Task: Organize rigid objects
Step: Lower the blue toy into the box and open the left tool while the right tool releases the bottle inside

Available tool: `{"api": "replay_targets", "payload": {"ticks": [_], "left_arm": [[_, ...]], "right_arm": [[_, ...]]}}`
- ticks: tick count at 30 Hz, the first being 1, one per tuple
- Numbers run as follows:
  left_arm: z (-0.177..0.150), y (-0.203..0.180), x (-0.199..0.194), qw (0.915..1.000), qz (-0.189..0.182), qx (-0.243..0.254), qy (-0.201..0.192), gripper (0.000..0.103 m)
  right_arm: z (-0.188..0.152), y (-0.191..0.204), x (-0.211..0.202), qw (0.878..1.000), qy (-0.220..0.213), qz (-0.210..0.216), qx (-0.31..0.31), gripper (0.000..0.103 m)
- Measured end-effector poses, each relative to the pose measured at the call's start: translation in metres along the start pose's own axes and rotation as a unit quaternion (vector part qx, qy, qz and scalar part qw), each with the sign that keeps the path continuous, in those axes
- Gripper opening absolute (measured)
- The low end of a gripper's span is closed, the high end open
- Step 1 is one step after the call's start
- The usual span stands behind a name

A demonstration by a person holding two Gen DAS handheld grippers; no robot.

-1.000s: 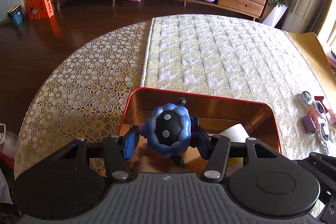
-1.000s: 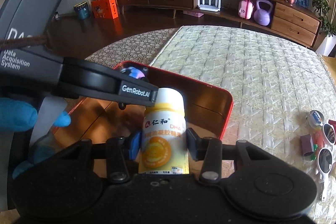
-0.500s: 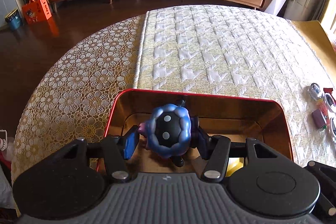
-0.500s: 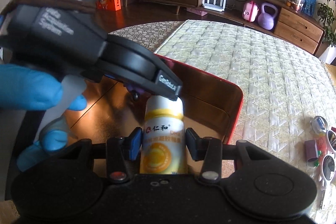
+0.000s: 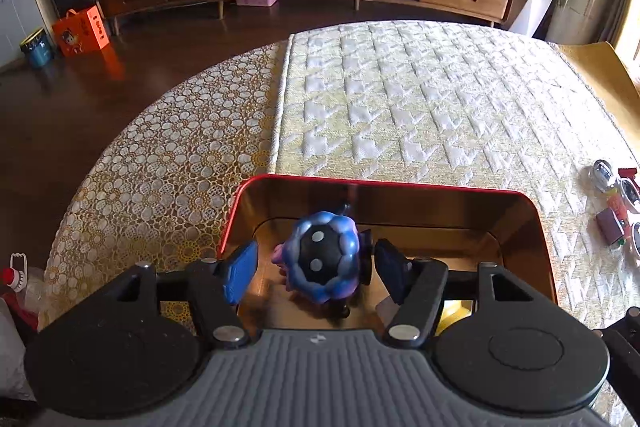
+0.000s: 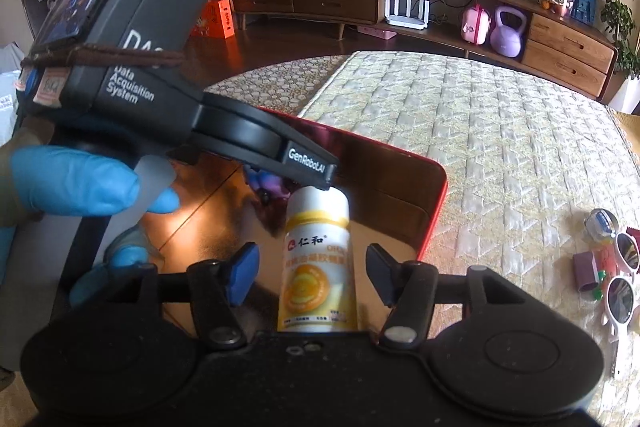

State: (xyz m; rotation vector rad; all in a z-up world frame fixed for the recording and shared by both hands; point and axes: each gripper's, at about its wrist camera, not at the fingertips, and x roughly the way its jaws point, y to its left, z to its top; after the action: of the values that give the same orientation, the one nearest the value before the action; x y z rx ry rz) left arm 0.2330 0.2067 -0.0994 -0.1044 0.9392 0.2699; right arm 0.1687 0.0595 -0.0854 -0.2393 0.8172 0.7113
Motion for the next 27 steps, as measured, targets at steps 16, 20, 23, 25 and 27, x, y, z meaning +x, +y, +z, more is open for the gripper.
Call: {"api": "replay_targets", "payload": {"ticks": [16, 20, 23, 25, 27], "left_arm": [[-0.02, -0.008, -0.069, 0.9986, -0.014, 0.006, -0.051, 0.068], [-0.026, -0.018, -0.09, 0.9974, -0.027, 0.01, -0.067, 0.074], [-0.031, -0.029, -0.103, 0.9963, -0.035, 0.02, -0.076, 0.075], [-0.036, -0.035, -0.11, 0.9955, -0.041, 0.026, -0.081, 0.075], [-0.041, -0.042, -0.117, 0.9949, -0.049, 0.028, -0.083, 0.075]], "right_arm": [[-0.009, -0.029, -0.072, 0.998, -0.049, 0.02, 0.028, 0.07], [-0.016, -0.04, -0.089, 0.997, -0.062, 0.017, 0.04, 0.075], [-0.023, -0.05, -0.102, 0.996, -0.069, 0.016, 0.05, 0.077], [-0.028, -0.057, -0.11, 0.995, -0.076, 0.013, 0.056, 0.081], [-0.034, -0.063, -0.12, 0.995, -0.084, 0.004, 0.06, 0.084]]}}
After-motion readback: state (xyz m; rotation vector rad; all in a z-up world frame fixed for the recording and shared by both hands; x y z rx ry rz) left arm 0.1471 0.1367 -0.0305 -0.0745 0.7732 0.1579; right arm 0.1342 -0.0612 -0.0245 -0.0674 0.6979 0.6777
